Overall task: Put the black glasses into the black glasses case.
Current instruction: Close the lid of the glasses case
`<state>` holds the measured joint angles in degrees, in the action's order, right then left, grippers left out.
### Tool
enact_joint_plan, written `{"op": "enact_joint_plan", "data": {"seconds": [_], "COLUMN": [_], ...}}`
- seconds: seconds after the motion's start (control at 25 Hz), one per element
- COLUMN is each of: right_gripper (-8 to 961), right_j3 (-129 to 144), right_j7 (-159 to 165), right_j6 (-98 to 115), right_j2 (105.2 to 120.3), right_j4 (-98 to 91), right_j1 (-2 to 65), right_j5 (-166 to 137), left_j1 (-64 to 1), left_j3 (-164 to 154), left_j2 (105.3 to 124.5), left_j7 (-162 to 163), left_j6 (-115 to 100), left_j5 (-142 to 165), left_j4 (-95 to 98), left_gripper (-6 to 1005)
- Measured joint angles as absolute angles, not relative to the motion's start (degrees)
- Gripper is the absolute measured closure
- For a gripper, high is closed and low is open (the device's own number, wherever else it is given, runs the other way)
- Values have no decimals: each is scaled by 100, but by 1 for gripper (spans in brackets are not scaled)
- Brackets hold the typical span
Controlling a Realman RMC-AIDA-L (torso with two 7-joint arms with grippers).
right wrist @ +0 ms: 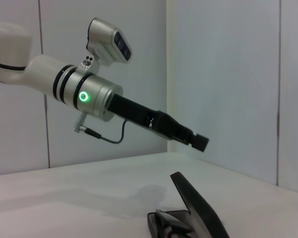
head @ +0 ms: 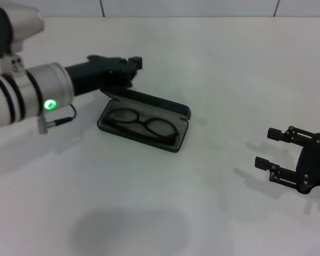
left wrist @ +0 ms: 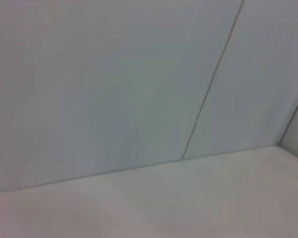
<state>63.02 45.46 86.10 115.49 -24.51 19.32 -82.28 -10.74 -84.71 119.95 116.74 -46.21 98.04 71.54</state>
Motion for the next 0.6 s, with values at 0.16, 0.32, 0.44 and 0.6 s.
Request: {"op": "enact_joint_plan", "data": {"seconds": [0.16,0.32,0.44,0.6], "right_gripper": [294,294,294,294], "right_j3": [6302,6302,6302,6302], "right_j7": [4545,4543,4543,4543], "right_j6": [8606,8583,8564,8560], "right_j2": [11548,11549,11548,11549], "right_j4": [-2470,-2474,-2464,-2461], "right_j1": [1934,1941,1942,1943], "right_j5": [-8226,-8226,-8226,-8226], "left_j1": [-1083,-1125,-1221,-1427], "left_j3": [-8706,-8785,-8835,-8848], "left_j2": [11993,11997,11998,11993], "left_j7": [11917,12075,12151,12267], "left_j6": [-4386,-4268,-4186,-4074], "left_j5": [10011,10114,10131,10137], "left_j4": [7064,6934,6824,6622], "left_gripper": [999,999,1000,1000]}}
